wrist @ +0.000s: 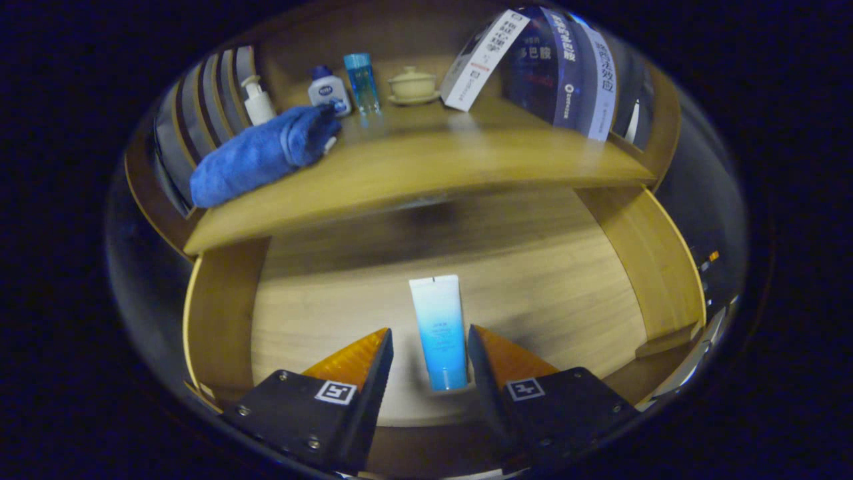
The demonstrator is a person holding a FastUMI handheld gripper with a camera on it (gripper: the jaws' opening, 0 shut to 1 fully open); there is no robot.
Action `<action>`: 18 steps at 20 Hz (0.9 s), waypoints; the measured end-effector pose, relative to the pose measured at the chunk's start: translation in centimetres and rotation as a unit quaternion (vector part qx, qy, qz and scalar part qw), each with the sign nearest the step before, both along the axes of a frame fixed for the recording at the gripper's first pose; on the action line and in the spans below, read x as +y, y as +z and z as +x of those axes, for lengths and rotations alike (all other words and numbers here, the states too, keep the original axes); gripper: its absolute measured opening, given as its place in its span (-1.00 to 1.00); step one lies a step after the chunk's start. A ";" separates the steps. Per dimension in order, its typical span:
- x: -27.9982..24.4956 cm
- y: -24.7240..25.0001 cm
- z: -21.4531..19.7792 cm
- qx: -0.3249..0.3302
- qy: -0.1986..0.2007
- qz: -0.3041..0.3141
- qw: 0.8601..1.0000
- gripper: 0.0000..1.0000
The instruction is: Pull open the drawer, take out the items inside it, and place them on the countertop above the cabinet.
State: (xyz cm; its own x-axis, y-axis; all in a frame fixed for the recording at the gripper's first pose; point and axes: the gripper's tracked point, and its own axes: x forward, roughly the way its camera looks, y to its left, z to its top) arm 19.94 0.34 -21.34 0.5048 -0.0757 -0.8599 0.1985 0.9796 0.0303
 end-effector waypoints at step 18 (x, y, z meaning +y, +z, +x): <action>-0.5 -2.6 -0.3 0.063 0.001 -0.027 0.998 -0.28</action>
State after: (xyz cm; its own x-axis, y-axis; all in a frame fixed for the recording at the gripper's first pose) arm 19.67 -0.19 -23.91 0.3935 -0.1231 -0.9110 0.1960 0.9794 -0.0477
